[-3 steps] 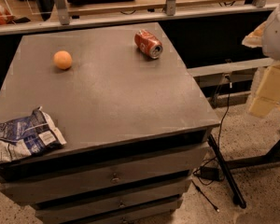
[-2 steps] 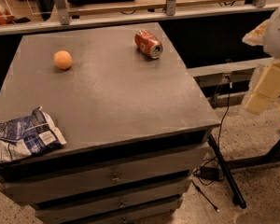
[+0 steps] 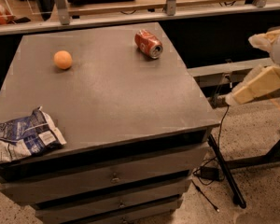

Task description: Move coke can near orange

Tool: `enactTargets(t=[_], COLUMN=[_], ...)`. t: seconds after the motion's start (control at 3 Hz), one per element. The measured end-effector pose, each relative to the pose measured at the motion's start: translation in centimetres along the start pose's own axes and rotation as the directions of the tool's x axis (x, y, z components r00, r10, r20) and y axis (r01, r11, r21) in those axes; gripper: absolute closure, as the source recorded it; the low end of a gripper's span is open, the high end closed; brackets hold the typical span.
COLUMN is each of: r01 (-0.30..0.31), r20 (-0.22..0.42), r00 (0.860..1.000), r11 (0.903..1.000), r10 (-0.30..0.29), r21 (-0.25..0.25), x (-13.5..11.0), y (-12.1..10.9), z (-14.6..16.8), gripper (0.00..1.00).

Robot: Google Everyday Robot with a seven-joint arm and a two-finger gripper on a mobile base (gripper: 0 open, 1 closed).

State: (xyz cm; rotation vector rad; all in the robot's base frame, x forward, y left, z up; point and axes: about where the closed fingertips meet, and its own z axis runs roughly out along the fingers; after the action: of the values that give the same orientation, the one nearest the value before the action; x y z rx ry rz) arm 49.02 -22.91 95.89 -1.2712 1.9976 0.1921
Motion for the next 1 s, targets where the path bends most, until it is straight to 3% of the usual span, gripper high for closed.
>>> enactTargets(t=[0.33,0.67,1.0], r01=[-0.063,-0.12,-0.179], r20=[0.206,0.335,0.407], r00=[0.977,0.939,0.906], r11=[0.9961,0.9877,0.9765], r10=[0.05,0.08,0.116], r21=[0.061,0.1,0.12], x=[-1.7,-3.4,-4.6], y=[-2.0,-3.9,-5.5], z=[1.3,3.3,6.2], gripper=[0.0,0.0,0.0])
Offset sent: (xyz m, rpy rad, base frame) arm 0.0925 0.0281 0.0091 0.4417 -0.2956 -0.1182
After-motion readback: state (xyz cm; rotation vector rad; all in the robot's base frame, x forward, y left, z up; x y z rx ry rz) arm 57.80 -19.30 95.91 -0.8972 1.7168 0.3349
